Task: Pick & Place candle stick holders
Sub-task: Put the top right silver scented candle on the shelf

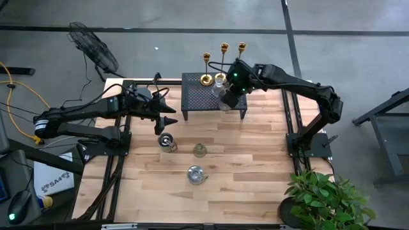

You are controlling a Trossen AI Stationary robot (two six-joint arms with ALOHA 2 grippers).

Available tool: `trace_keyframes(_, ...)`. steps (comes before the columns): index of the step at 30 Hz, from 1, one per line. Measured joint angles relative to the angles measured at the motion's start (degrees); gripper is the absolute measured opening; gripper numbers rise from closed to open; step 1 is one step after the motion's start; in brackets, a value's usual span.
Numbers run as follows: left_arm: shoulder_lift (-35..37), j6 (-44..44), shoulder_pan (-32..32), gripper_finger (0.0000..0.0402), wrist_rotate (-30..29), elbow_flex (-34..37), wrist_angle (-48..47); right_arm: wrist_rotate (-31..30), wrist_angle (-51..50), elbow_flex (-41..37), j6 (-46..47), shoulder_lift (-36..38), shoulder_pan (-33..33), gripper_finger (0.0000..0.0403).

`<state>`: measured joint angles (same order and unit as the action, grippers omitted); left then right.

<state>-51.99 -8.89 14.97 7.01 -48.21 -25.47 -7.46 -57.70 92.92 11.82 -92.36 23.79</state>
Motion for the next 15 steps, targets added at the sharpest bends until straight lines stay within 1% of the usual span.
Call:
trace_keyframes(8,0.00,-0.01,0.00,0.0234,-0.01,0.00,0.02,-1.52,1.24,-0.02,0.12,0.00,0.00,0.0004)
trace_keyframes(15,0.00,0.00,0.00,0.0234,-0.01,0.00,0.01,-1.60,1.41,-0.04,1.32,0.00,0.34,0.0004)
